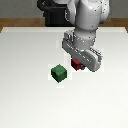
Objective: Place the red cube on top of the green cube.
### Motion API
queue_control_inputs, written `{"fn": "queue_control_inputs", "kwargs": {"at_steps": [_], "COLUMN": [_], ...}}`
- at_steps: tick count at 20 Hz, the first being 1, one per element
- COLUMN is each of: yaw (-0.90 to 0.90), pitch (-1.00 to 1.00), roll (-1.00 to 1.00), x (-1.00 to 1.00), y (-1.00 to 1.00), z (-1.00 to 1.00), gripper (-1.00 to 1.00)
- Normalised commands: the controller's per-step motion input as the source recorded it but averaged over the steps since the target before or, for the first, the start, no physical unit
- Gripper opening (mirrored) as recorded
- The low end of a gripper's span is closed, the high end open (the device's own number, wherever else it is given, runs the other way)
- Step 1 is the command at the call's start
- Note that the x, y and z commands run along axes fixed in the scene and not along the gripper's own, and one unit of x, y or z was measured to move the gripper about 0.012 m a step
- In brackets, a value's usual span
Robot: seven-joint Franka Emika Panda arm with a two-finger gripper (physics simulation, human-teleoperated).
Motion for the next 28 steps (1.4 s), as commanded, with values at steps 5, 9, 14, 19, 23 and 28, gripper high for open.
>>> {"fn": "queue_control_inputs", "kwargs": {"at_steps": [5, 9, 14, 19, 23, 28], "yaw": [0.0, 0.0, 0.0, 0.0, 0.0, 0.0], "pitch": [0.0, 0.0, 0.0, 0.0, 0.0, 0.0], "roll": [0.0, 0.0, 0.0, 0.0, 0.0, 0.0], "x": [0.0, 0.0, 0.0, 0.6, 0.25, -0.2], "y": [0.0, -0.25, -1.0, -0.2, 0.25, 0.0], "z": [1.0, 0.5, 0.0, 0.0, 0.0, -0.4], "gripper": [-1.0, -1.0, -1.0, -1.0, -1.0, -1.0]}}
